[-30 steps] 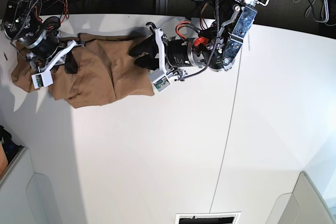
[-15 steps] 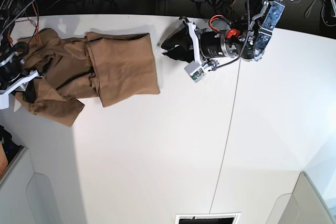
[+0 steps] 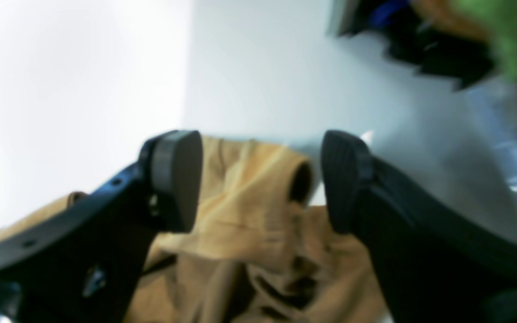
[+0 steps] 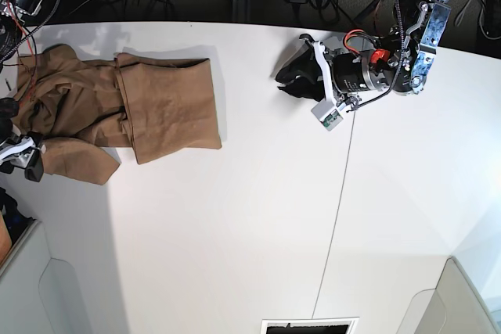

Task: Layout the t-shirt on the table in an organized manner, then fold the t-shirt properly
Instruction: 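Grasp the tan shirt with both grippers and pull it apart, then grasp the shirt end with the left gripper and stretch it lengthwise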

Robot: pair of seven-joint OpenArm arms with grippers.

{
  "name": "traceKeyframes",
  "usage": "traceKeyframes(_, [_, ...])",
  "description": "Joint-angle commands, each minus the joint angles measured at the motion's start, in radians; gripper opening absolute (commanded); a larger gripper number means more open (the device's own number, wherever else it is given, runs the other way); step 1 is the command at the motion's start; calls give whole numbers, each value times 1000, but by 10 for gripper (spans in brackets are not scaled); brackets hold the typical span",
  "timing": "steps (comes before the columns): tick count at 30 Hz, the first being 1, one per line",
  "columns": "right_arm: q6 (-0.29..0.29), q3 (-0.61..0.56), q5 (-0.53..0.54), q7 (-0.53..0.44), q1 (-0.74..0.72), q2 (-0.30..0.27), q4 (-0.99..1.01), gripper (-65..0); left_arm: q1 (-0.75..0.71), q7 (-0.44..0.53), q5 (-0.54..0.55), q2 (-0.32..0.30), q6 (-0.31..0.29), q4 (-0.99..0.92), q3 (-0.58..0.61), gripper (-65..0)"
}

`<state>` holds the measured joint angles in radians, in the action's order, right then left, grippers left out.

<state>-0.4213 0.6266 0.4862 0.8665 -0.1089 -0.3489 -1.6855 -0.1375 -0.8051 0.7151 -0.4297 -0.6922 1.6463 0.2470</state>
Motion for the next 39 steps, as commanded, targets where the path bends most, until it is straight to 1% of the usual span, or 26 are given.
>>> traceKeyframes(1, [3,20,11,-11,-15,-20,-35,-241,7,19,29,-8,-6,46,-5,-409])
traceKeyframes(5, [-2,42,16,6,-2,-22,-58,-241,32,28,40,6,-6,114,-4,-409])
traceKeyframes(6, [-10,37,33,8,14,-22,-57,-245,45,32,51,18,-6,113,-4,-409])
traceKeyframes(7, [-29,30,60,14,37,-22,-56,-265,58,36,51,34,-6,113,-4,-409])
traceKeyframes(8, [-55,19,90,20,63,-22,-56,-316,74,36,50,56,-6,112,-4,-409])
traceKeyframes(9, [-80,7,119,28,89,-21,-56,-400,90,37,50,79,-6,107,-2,-409])
traceKeyframes(11, [-99,-19,152,33,134,-19,-56,-642,129,38,47,127,-6,84,11,-409])
traceKeyframes(14, [-100,-30,139,24,173,-19,-56,-650,181,39,27,196,-6,21,55,-409])
traceKeyframes(16, [-100,-29,89,4,184,-19,-56,-650,203,39,21,237,-6,-22,90,-409])
traceKeyframes(18, [-100,-29,65,-15,184,-19,-47,-650,213,39,19,271,-6,-64,122,-409])
traceKeyframes(21, [-100,-40,37,-58,181,-20,7,-650,212,39,2,311,-6,-126,157,-409])
traceKeyframes(25, [-104,-94,26,-89,157,-29,144,-650,212,42,2,338,-6,-198,166,-409])
traceKeyframes(27, [-107,-129,15,-107,142,-42,203,-650,212,42,-8,338,-6,-227,166,-409])
traceKeyframes(29, [-106,-151,7,-117,119,-54,240,-650,212,42,-51,330,-6,-256,163,-409])
traceKeyframes(31, [-106,-153,7,-118,93,-61,251,-650,212,42,-84,309,-6,-280,163,-409])
traceKeyframes(34, [-99,-153,6,-118,52,-76,251,-650,211,46,-83,249,-6,-308,163,-409])
traceKeyframes(39, [-97,-153,-27,-112,20,-95,255,-650,206,56,-68,128,-6,-323,153,-409])
